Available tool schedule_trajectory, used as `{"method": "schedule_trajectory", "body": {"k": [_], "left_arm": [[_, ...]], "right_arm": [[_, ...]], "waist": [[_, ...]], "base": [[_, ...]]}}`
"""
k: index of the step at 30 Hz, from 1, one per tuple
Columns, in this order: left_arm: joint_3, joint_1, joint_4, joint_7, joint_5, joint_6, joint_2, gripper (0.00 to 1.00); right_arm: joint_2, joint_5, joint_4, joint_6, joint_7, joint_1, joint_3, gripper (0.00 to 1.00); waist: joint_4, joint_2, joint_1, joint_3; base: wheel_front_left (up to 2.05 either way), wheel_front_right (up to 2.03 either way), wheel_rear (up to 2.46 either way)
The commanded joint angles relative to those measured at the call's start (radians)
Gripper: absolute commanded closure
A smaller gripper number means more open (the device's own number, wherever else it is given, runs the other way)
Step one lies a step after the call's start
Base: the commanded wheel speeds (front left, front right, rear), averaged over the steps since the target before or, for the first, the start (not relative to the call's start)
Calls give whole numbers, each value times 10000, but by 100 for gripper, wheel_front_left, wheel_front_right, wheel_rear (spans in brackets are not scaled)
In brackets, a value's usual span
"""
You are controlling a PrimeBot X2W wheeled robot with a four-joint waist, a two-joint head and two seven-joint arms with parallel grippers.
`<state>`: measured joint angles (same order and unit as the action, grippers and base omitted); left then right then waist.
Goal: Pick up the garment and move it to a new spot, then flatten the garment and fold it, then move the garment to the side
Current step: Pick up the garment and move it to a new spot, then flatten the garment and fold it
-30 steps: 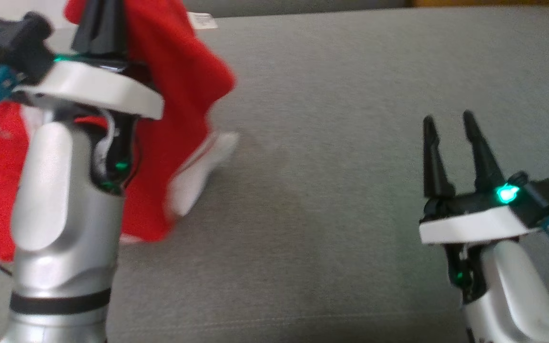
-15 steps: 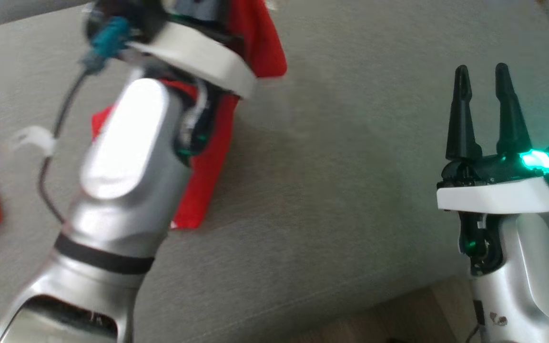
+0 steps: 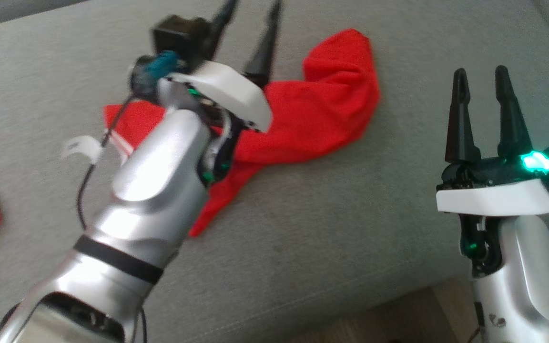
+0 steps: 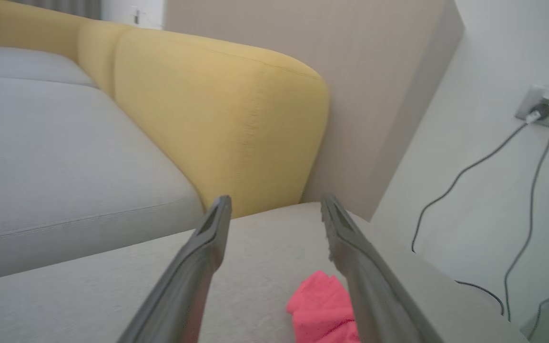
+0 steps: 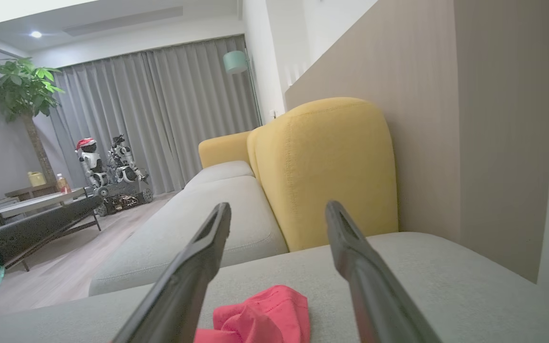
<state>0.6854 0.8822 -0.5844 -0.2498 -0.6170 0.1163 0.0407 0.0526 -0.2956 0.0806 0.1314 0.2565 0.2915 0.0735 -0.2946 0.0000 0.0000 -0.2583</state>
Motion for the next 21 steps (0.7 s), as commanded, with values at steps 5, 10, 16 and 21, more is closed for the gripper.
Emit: {"method": "schedule_trajectory", "body": {"k": [5,10,16,21], "left_arm": [[-1589,-1016,1040,-115,434,197,953,0],[-2731,-3188,2028,-118,797,-10,1333,0],[-3647,-5664,2858,-119,1224,-423,959,0],[-4281,-6502,3181,-119,1633,-685,430,0]], "right_arm": [[-24,566,-67,-7,53,-322,-3,0],[-24,854,172,-7,53,-709,-161,0],[-24,939,416,-7,53,-1202,-303,0],[-24,1027,571,-7,53,-1311,-280,0]], "waist": [[1555,0,0,695],[2470,0,0,1076],[3089,0,0,1392],[3259,0,0,1501]], "base": [[0,0,0],[0,0,0],[0,0,0],[0,0,0]]}}
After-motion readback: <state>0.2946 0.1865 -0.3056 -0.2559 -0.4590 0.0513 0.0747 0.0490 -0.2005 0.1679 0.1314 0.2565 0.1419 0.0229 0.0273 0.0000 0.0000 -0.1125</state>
